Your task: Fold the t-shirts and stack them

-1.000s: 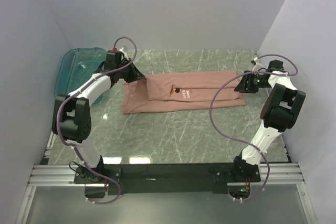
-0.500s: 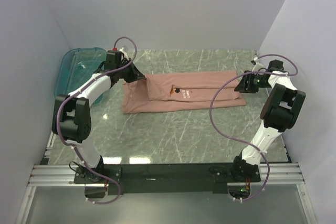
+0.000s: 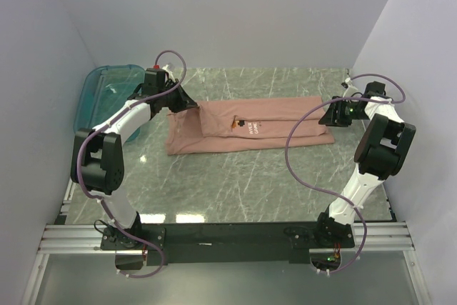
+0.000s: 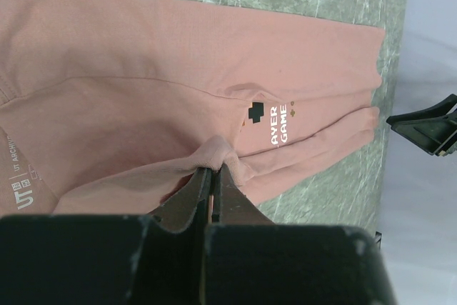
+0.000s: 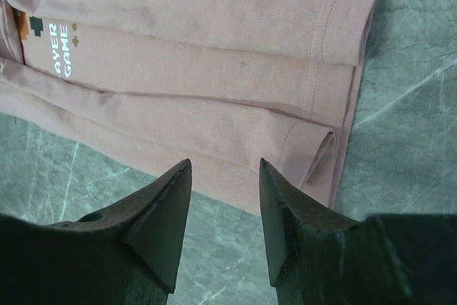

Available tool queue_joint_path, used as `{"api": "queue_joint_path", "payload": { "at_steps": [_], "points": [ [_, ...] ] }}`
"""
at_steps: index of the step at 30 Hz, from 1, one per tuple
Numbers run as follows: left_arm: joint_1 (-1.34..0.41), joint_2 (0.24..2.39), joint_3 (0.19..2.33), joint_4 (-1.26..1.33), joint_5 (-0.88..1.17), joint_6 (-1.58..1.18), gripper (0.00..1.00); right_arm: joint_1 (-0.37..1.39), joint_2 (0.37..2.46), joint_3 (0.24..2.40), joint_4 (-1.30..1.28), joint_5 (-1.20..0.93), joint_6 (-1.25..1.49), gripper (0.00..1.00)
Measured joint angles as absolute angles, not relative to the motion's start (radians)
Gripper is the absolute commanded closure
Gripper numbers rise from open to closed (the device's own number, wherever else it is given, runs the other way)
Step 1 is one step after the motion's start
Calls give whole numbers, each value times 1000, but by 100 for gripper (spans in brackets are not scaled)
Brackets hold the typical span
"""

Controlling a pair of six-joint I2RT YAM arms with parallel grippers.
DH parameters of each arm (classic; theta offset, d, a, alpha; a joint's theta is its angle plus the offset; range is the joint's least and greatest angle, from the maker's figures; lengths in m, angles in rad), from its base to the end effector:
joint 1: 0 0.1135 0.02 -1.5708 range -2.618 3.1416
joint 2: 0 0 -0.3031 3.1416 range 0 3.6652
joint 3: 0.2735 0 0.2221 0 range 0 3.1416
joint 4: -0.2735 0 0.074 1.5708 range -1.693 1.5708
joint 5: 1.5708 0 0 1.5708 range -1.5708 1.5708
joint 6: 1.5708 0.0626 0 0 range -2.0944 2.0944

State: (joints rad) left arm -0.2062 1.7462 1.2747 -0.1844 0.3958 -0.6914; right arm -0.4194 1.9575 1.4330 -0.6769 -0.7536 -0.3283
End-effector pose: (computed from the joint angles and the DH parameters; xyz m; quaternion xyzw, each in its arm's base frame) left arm 0.3818 -0.1045 0.2879 -0.1270 0.8748 -0.3468 0.3136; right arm 0.3761 -0.1208 0.2275 -0.0259 0.9162 0.2743 0.2911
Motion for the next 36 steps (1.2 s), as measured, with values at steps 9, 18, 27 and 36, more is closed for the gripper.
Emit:
{"api": "queue_joint_path", "payload": {
  "at_steps": [9, 18, 27, 36],
  "points": [
    [-206, 1773, 1275, -185, 395, -691, 99, -419, 1945, 1432, -677, -754, -331, 50],
    [-206, 1877, 1365, -227, 374, -651, 50, -419, 1942, 1432, -678, -754, -331, 50],
    [-203, 1945, 1621, -317, 205, -552, 38, -408, 1869, 1412, -704, -753, -381, 50],
    [-164, 1307, 1179, -212, 117, -448, 3, -259, 1767, 1364, -796, -734, -656, 49]
  ]
}}
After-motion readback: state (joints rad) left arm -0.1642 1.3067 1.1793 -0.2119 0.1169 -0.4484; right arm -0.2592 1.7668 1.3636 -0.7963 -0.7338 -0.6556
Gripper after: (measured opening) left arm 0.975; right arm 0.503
